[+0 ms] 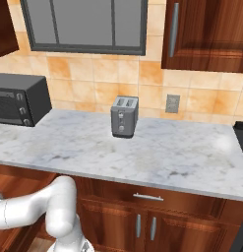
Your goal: Take the pizza cutter from the drawer on the left and place it on the dining counter for cutting.
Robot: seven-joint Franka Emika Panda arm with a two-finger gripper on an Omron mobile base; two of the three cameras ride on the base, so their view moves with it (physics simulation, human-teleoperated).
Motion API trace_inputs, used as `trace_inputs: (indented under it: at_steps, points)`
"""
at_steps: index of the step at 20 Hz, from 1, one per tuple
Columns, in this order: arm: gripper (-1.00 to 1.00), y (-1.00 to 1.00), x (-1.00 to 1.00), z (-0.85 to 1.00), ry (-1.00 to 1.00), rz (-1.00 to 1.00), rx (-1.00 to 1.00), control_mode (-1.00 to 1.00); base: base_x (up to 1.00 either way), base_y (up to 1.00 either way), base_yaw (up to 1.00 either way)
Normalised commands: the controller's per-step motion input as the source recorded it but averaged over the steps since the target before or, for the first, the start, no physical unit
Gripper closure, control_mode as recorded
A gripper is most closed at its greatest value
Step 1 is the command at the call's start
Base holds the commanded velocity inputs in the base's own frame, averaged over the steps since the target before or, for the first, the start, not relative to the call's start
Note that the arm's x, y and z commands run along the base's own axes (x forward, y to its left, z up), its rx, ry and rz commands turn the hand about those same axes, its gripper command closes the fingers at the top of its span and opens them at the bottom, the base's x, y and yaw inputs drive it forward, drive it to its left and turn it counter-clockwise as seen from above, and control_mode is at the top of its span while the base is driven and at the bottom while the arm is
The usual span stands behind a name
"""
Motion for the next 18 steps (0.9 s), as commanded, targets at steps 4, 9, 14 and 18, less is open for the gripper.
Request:
trace_inputs:
  at_steps: [4, 9, 14, 18]
  points:
    - [1.0, -0.46, -0.31, 0.85, 0.0, 0.08, 0.08, -1.0, 0.0, 0.0, 0.0]
    - [1.0, -0.59, -0.47, 0.78, 0.0, 0.03, 0.07, -1.0, 0.0, 0.0, 0.0]
    - [1.0, -0.89, -0.29, 0.73, -0.01, 0.0, 0.08, -1.0, 0.0, 0.0, 0.0]
    - [1.0, -0.94, -0.19, 0.78, 0.0, 0.0, 0.11, -1.0, 0.0, 0.0, 0.0]
